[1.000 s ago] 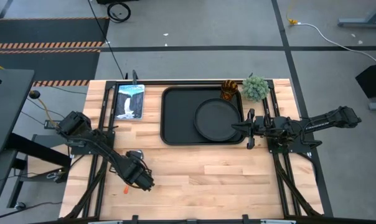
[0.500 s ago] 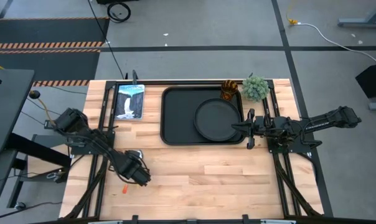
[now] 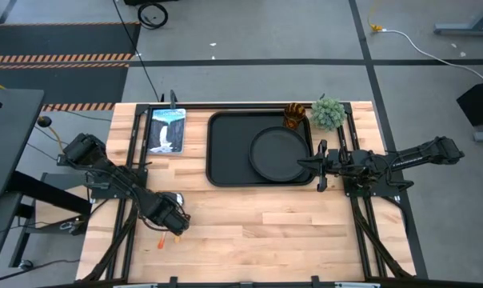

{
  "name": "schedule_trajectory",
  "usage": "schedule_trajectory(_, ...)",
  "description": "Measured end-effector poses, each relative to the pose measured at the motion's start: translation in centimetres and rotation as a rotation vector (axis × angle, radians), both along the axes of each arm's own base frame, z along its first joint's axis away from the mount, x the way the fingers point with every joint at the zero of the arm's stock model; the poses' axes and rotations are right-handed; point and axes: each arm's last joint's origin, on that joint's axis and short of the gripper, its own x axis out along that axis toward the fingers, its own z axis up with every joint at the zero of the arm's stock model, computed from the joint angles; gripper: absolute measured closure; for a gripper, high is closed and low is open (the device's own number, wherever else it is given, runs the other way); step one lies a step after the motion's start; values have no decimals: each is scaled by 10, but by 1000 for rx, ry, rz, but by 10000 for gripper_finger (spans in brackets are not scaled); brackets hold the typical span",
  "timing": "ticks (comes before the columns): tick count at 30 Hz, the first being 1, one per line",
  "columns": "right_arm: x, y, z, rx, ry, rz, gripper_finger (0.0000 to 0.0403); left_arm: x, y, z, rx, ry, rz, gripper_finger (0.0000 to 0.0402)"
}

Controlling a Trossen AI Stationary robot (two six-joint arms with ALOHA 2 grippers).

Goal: Pick and place plate/cup/fork/spoon on tray
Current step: Put the orange fork on the black tray on the left side of the black plate

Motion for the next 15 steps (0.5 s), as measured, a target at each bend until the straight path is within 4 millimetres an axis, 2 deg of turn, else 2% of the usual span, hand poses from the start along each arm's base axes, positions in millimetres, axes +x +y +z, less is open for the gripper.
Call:
schedule_trajectory(3, 0, 0, 0, 0, 0, 0, 369, -2, 2, 5, -4, -14, 5, 389)
schedule_trajectory(8, 0, 0, 0, 0, 0, 0, 369, -8, 7, 15, 23, -2, 35, 387)
schedule_trajectory(15, 0, 0, 0, 0, 0, 0, 369, -15, 20, 56, 139, 54, 94, 387)
